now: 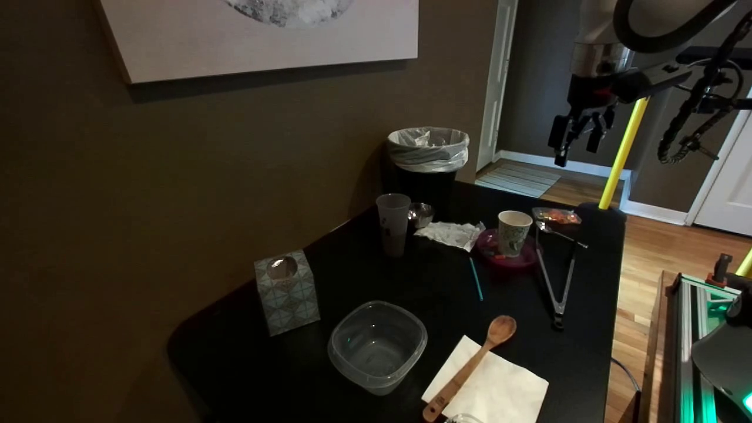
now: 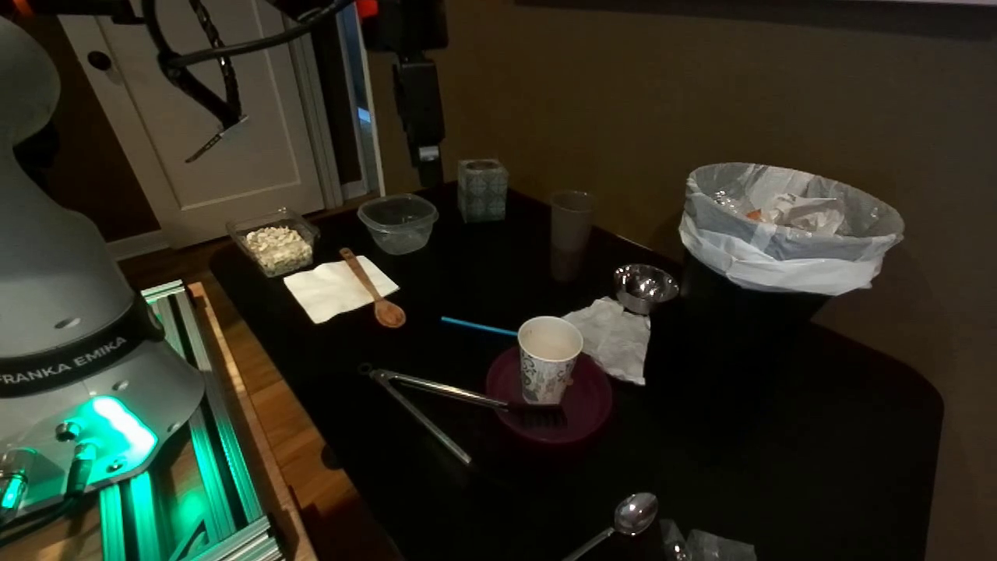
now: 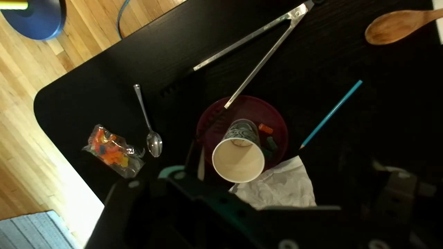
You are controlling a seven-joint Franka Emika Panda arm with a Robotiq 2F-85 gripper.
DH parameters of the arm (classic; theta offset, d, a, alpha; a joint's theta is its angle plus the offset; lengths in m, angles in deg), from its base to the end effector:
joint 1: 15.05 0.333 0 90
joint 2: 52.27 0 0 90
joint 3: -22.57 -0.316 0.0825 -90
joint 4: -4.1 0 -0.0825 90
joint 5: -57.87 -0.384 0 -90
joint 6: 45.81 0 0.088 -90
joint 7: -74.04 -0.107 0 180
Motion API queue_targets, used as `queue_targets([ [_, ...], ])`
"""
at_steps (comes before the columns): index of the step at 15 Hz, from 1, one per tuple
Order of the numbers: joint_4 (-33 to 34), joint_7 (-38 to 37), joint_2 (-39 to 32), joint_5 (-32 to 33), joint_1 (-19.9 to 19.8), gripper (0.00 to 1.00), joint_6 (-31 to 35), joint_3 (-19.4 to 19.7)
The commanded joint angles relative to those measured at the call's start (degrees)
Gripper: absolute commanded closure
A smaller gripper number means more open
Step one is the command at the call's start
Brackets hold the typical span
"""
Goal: Put the tongs on the transparent bowl
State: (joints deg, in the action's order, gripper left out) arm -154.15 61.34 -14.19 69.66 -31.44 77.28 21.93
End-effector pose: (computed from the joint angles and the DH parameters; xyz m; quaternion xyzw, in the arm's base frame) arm 0.3222 -0.1000 0.4094 0.9766 -0.1931 0.0226 0.0915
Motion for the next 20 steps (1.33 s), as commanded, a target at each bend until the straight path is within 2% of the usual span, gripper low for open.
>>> queue_targets([
  [1, 1.3, -7.5, -3.3, 0.1, -1.3, 0.00, -1.5, -0.8],
  [4, 0.2, -14.6, -7.8, 0.8, -3.1, 0.00, 0.5, -1.0],
  [7, 0.0, -19.7, -13.3, 0.0, -4.2, 0.00, -0.2, 0.1],
  [12, -0.2, -27.2, -21.2, -0.9, -4.0, 0.00, -4.5, 1.9],
  [13, -0.2, -26.1, -21.9, -1.0, -2.9, 0.00, -5.1, 2.4],
  [14, -0.2, -25.1, -19.6, 0.3, -2.9, 0.00, -3.8, 3.1],
  [20, -0.1, -25.6, -22.0, 0.2, -2.1, 0.00, -4.2, 3.3],
])
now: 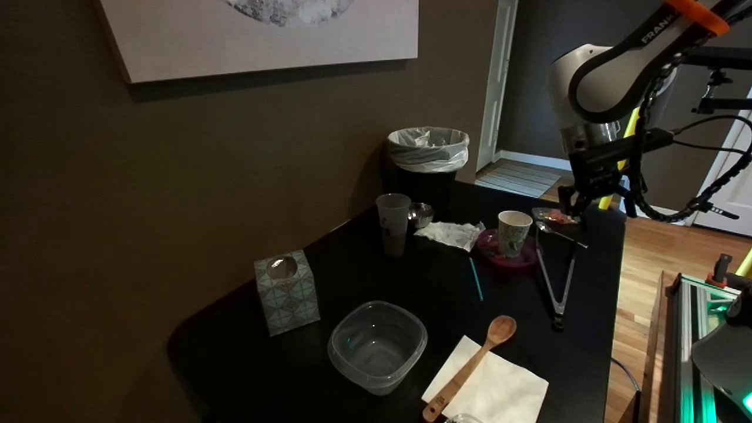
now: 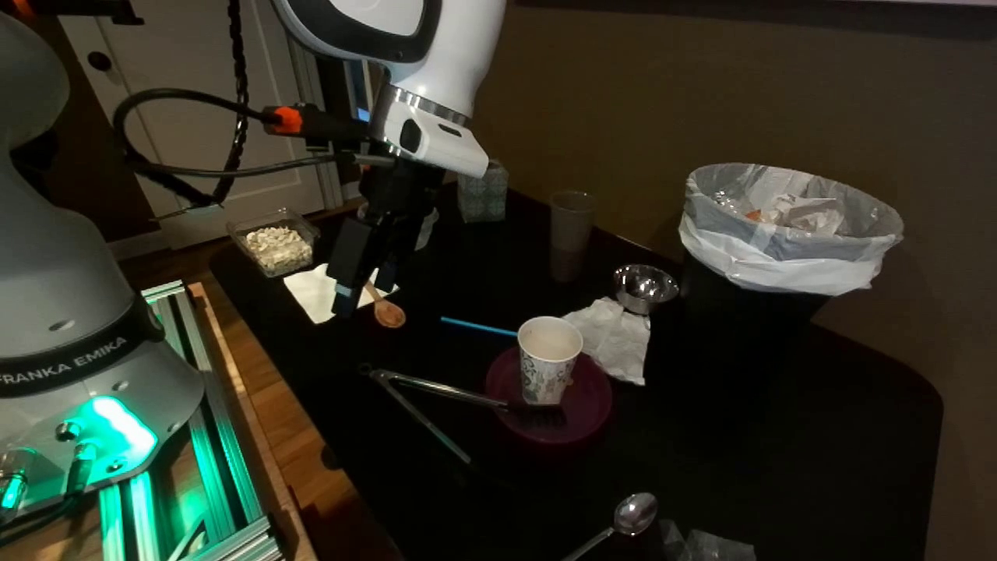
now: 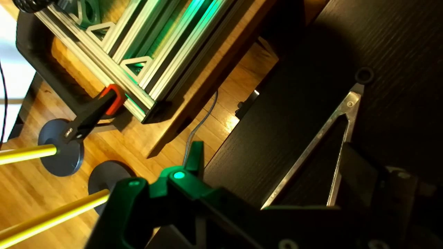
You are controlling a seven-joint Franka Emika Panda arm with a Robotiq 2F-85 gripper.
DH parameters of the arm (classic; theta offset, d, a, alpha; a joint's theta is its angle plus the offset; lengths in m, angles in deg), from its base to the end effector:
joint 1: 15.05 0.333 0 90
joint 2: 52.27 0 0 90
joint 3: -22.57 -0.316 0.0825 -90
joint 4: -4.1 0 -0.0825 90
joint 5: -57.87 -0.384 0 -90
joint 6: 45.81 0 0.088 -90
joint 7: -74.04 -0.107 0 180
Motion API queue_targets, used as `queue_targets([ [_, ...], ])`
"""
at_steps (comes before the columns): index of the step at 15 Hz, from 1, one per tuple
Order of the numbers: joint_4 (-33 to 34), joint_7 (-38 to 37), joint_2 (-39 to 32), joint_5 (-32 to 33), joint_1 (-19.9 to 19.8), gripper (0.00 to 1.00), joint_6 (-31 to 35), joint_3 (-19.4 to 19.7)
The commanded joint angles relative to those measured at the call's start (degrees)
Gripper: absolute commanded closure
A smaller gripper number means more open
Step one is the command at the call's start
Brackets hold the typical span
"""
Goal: Put the tongs on the transparent bowl
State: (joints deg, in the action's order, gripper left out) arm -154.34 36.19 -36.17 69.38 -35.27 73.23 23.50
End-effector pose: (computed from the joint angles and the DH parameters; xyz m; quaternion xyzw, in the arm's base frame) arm 0.3051 -0.1284 0.2734 0.8808 -0.4224 -0.1879 0.1023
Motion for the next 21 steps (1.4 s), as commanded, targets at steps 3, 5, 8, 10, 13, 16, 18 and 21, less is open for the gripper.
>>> queue_targets([
  [3, 0.2, 2.9, -3.3, -10.5, 2.5, 0.00, 4.1, 5.7],
  [5, 0.2, 4.3, -6.0, -16.3, 2.6, 0.00, 6.3, 7.8],
  [8, 0.2, 6.8, -10.5, -25.3, 2.7, 0.00, 10.4, 10.5],
  [10, 0.2, 8.5, -13.8, -31.5, 3.0, 0.00, 13.8, 11.5],
  [13, 0.1, 14.4, -18.3, -39.5, 3.2, 0.00, 20.6, 12.3],
  [16, 0.3, 12.5, -17.4, -36.4, 3.2, 0.00, 18.9, 12.7],
  [18, 0.6, 12.5, -17.5, -36.4, 3.4, 0.00, 18.9, 12.7],
  [21, 0.6, 19.1, -19.0, -42.1, 3.2, 0.00, 18.9, 12.6],
])
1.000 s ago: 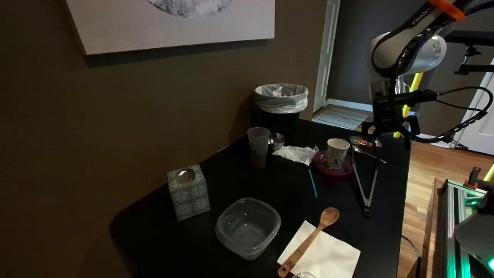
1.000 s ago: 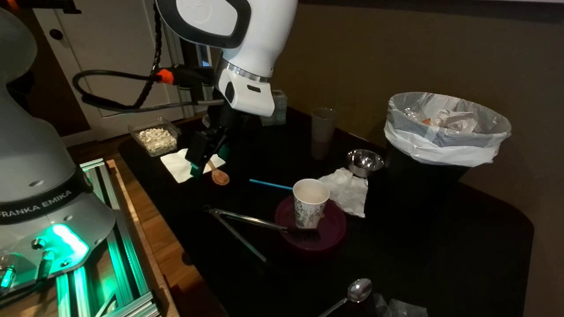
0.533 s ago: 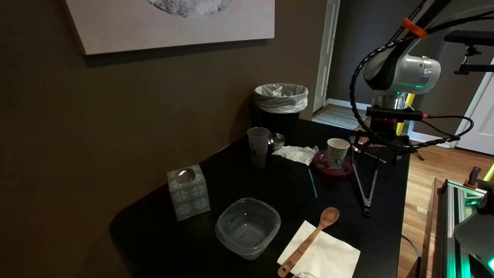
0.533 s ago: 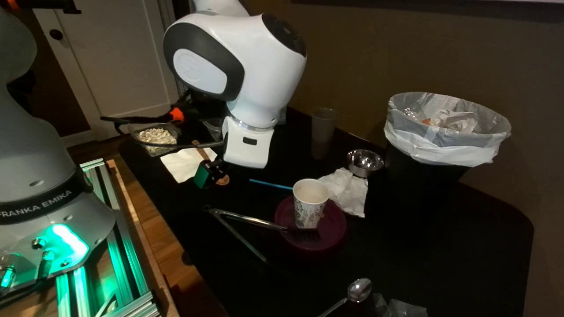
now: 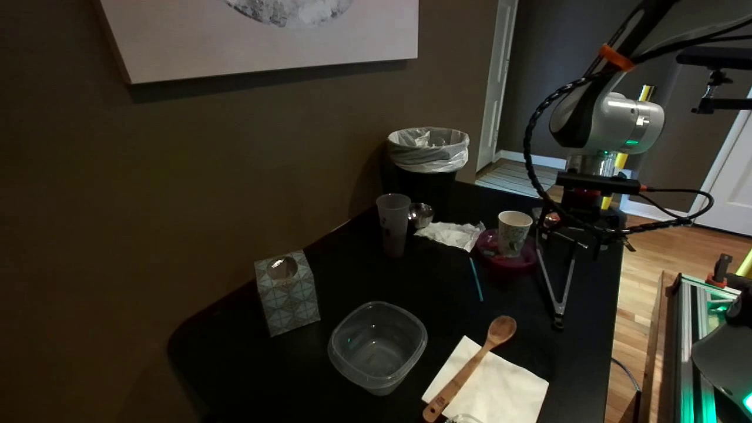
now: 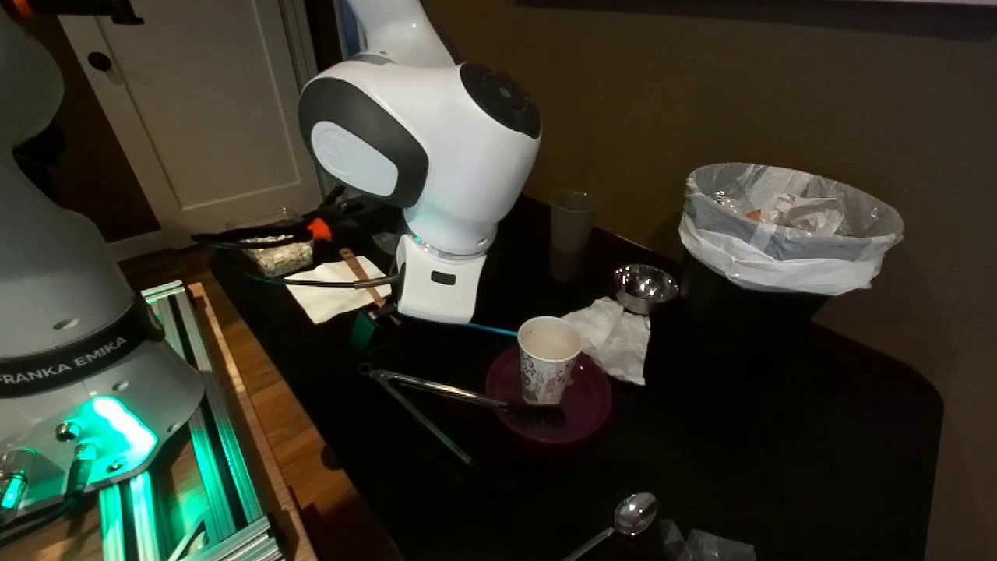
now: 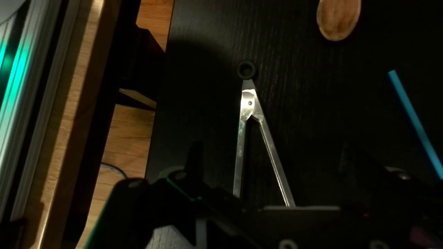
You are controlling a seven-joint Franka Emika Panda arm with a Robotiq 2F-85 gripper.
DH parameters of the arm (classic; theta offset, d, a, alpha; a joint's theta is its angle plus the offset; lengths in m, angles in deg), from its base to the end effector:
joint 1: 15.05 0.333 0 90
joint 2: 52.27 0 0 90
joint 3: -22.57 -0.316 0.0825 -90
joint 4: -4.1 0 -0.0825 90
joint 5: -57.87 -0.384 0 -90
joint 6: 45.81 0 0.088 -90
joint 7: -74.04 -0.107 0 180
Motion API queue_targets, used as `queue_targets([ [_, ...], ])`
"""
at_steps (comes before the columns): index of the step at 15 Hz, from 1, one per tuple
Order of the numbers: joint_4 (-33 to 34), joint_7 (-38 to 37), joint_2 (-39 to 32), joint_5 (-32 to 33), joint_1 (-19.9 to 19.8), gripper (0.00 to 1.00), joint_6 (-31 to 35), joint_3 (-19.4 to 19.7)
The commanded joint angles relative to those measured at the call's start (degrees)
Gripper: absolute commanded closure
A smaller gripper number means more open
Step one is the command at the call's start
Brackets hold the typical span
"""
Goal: Put the tongs on the transparent bowl
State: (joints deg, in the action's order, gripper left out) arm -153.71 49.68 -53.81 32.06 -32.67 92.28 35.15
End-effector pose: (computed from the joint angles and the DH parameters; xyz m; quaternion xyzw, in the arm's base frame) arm 0.3012 -0.1732 0.1852 -0.7641 0.6093 0.1729 0.1222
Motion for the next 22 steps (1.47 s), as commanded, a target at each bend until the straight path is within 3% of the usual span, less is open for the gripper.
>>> queue_targets([
  [1, 0.0, 7.9, -1.6, -6.5, 0.4, 0.00, -0.5, 1.1],
  [6, -0.1, 19.9, -2.9, -9.7, 0.1, 0.00, 2.5, 1.8],
  [9, -0.1, 24.5, -4.9, -11.3, 0.8, 0.00, 9.3, 1.1],
  [19, 0.1, 23.6, -5.3, -10.9, 0.7, 0.00, 9.3, 0.9],
  [22, 0.3, 29.5, -6.0, -17.2, 0.4, 0.00, 14.6, -0.2],
])
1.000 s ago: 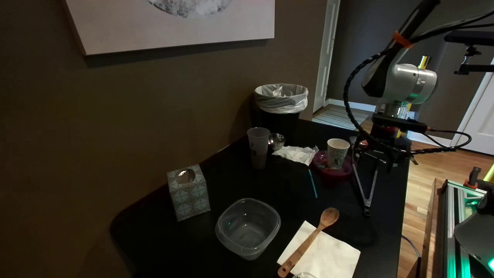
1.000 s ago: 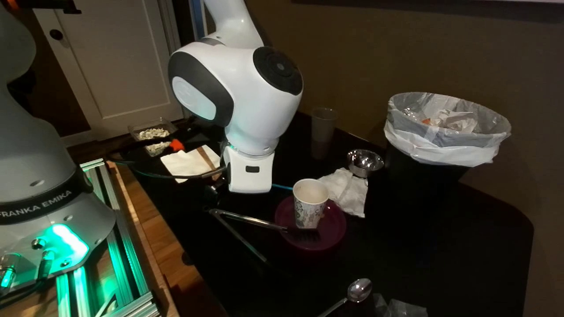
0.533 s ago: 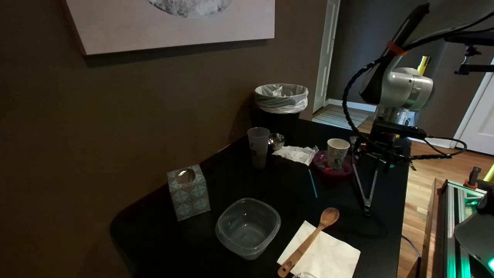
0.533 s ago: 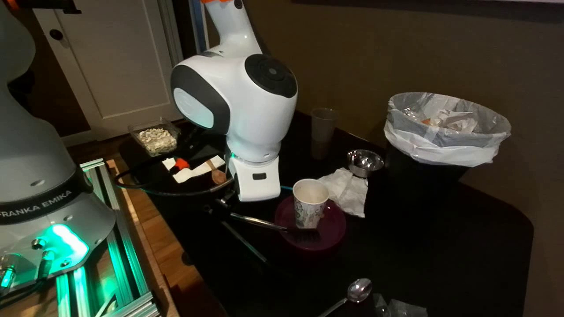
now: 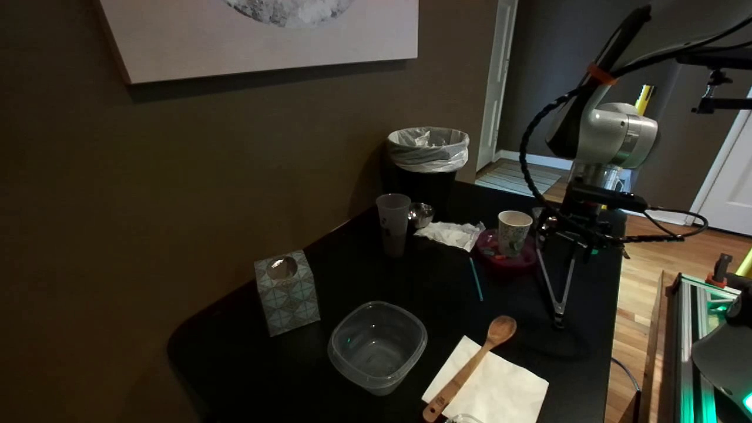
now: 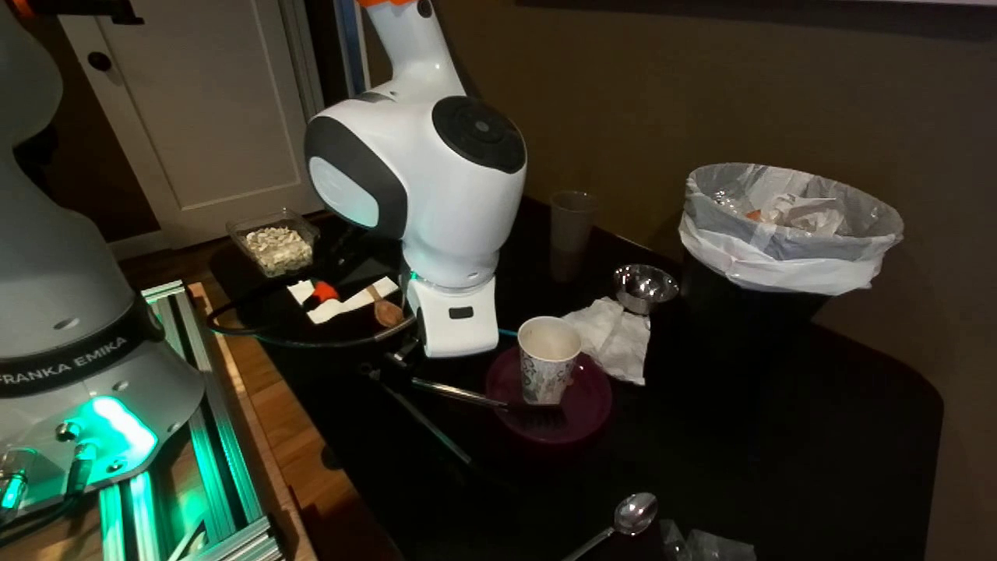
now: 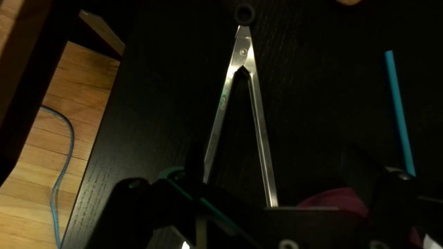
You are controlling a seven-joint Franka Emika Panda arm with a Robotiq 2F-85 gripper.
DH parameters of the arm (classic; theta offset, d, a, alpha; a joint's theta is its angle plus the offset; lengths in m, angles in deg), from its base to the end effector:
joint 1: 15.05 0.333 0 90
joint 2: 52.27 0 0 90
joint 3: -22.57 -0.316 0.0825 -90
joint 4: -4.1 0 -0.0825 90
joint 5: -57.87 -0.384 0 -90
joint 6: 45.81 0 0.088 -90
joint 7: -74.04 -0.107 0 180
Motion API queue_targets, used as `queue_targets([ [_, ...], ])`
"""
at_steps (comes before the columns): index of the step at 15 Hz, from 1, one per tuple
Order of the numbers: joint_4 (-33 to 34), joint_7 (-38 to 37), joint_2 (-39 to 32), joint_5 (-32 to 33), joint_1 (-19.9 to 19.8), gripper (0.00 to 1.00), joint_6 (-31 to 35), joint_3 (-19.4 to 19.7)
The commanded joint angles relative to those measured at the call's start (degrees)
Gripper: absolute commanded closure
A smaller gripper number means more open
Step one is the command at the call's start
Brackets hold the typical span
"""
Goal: Put the tongs on the transparent bowl
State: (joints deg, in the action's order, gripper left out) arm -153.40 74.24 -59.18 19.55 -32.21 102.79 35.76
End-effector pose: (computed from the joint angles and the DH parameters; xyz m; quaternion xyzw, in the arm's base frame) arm 0.2979 -0.1931 0.1625 -0.8270 0.5353 0.0888 0.1470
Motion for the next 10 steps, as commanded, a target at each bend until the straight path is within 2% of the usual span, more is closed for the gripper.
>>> queue_targets([
  [1, 0.1, 6.4, -1.4, -6.2, 0.1, 0.00, 6.3, -1.1],
  [6, -0.2, 11.6, -6.0, -11.0, 0.4, 0.00, 16.8, -2.5],
  [10, -0.4, 13.5, -10.2, -11.1, 0.6, 0.00, 18.7, -3.2],
])
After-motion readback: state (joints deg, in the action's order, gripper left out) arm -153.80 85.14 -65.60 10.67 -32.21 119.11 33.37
